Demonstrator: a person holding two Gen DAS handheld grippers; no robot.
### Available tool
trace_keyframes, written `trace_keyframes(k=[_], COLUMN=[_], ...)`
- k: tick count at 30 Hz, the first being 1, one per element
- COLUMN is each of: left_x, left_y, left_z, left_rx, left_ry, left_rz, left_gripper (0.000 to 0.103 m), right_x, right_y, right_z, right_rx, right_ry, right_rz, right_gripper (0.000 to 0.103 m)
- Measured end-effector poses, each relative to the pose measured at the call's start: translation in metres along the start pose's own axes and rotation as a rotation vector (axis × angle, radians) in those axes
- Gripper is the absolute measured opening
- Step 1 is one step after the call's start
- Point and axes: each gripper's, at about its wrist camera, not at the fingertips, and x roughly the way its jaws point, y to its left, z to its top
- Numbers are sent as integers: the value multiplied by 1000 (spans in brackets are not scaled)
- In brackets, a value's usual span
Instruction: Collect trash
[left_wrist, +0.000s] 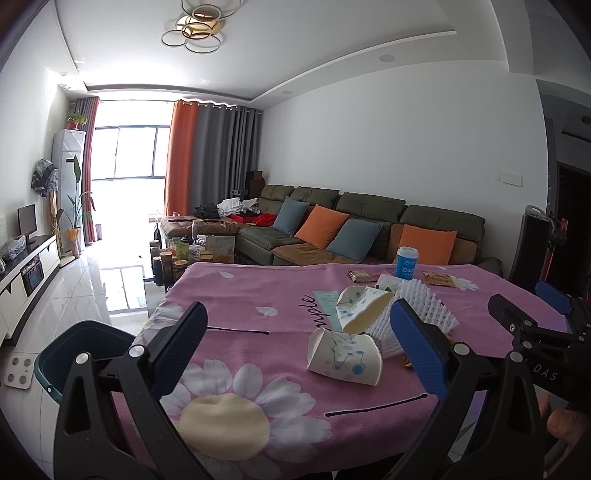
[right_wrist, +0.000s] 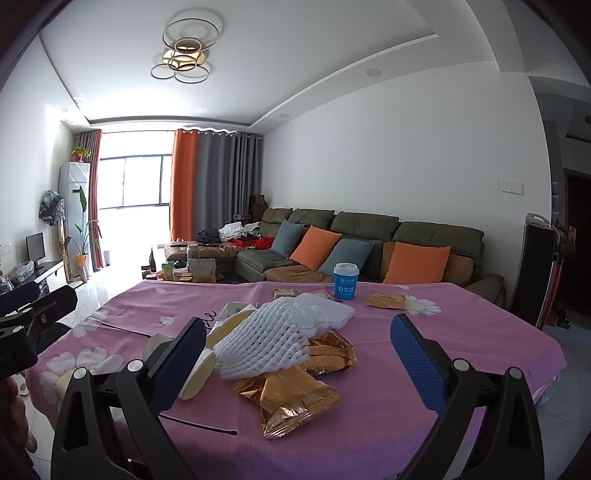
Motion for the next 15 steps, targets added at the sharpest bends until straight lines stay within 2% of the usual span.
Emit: trace_keyframes(k=[15], left_x=[0], left_y=[-3], left_z=[-1], left_rx=[39], left_ry=[2], left_rz=[2], left_gripper=[97], right_x=[1], right_y=[0], right_z=[0], right_rx=[-2], right_ry=[0], right_rz=[-2], right_gripper=[96])
